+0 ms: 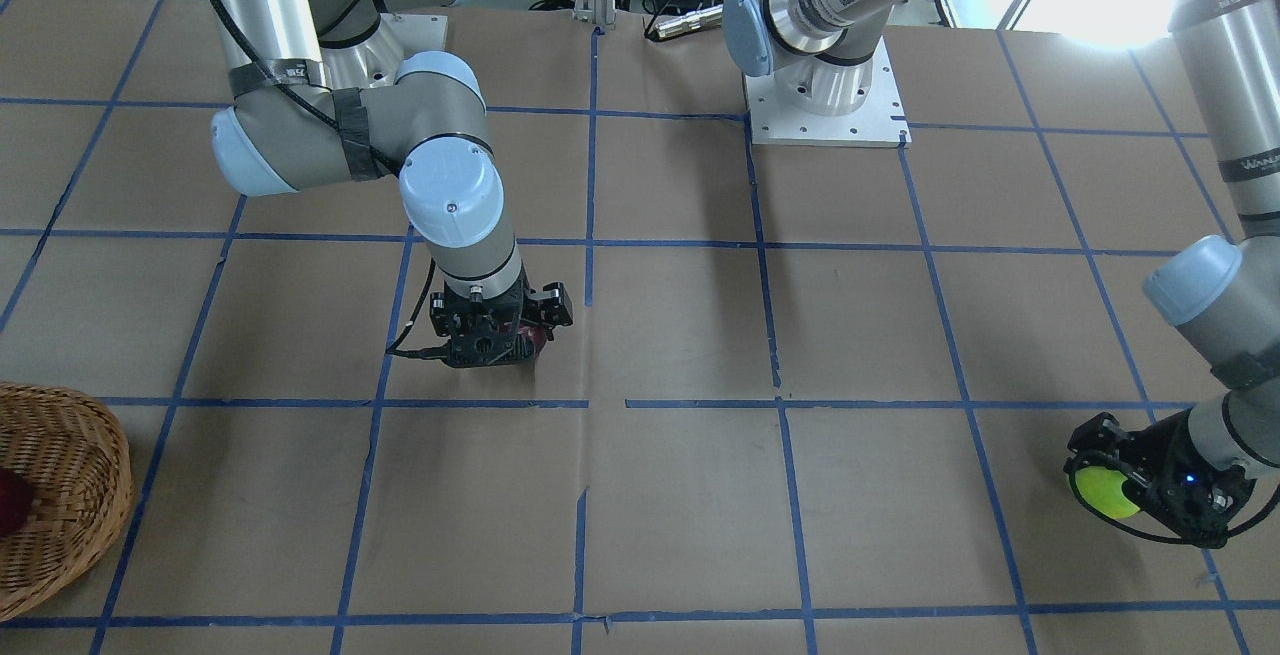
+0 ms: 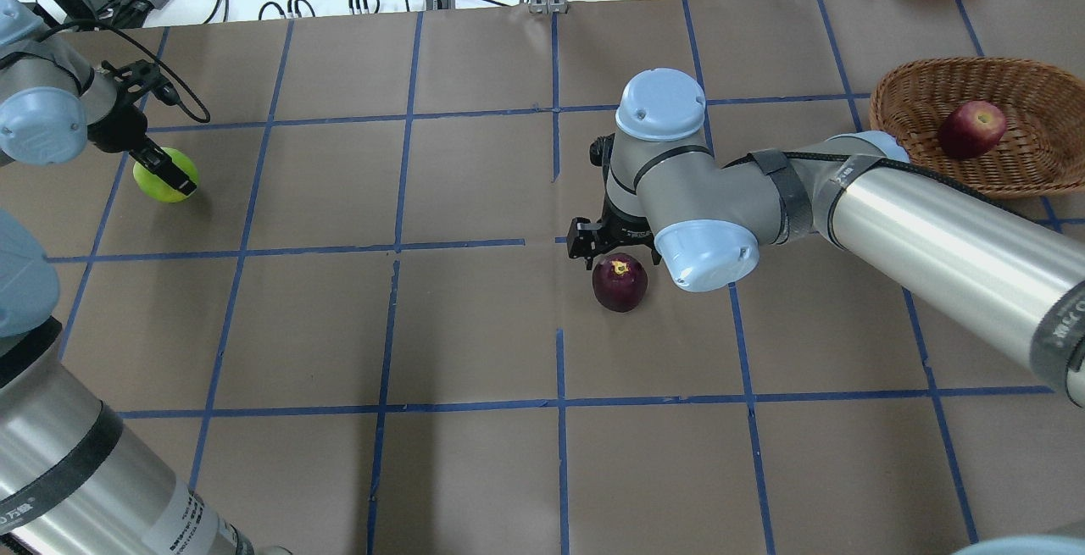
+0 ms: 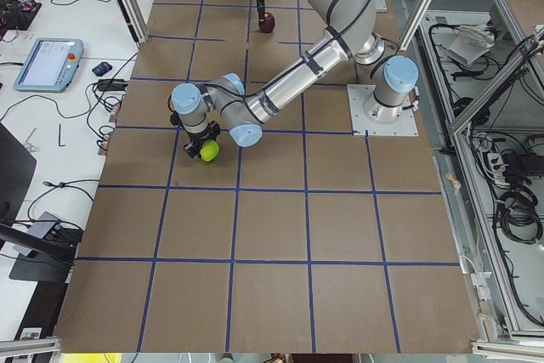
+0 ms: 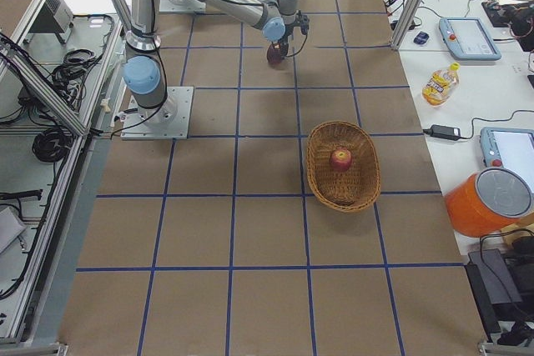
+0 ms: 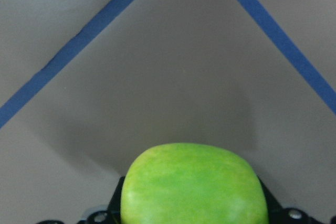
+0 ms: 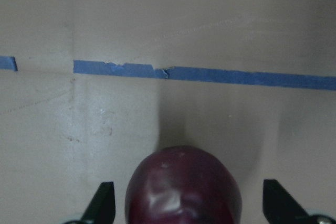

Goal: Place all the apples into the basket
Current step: 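Carry the dark apple into the basket while the left moves the green apple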

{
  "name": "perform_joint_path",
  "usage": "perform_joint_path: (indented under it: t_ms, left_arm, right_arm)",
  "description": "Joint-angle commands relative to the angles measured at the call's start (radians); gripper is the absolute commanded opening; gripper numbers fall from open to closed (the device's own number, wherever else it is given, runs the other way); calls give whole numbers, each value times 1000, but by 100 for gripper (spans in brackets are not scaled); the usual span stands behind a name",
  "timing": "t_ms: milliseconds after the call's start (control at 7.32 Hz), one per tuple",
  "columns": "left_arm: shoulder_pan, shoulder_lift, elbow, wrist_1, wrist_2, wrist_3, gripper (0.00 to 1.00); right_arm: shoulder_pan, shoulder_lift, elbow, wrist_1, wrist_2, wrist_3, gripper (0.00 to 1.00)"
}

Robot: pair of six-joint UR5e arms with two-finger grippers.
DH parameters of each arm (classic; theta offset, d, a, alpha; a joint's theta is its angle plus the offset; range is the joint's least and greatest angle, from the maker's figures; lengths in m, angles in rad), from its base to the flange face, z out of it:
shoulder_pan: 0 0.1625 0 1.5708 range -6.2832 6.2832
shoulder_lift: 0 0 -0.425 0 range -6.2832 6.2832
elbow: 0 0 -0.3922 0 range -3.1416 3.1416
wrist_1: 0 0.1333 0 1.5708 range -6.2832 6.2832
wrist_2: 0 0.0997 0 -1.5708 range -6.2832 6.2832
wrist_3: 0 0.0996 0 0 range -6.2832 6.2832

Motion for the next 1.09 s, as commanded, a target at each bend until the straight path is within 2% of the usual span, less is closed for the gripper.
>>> perform_joint_path:
  t_ms: [0,273,410,546,683,820,956]
  left_arm:
    - [-95,61,67,-269,8,-206,0]
    - [-189,126,-21,-285,1,-375,0]
    - [-202,144,-46,-277,3,-388,0]
    - [-208,163,-66,-280,-14,-425,0]
    - [-214,183,-98,-283,-47,-490,0]
    - [-273,206,-127,-276,-43,-552,0]
    - [-342,217,-144,-274,-46,-648,0]
  right_arm:
    - [11,9,34,-24,0,1,100]
    - [14,31,75,-122,0,1,96]
    - [14,31,86,-137,0,-8,70]
    - [12,23,65,-139,-13,-17,48]
    - [-11,-9,38,-130,-24,-38,45]
    - [-61,-76,-2,-66,-26,-51,45]
    - [-189,-93,-66,36,-11,-148,34]
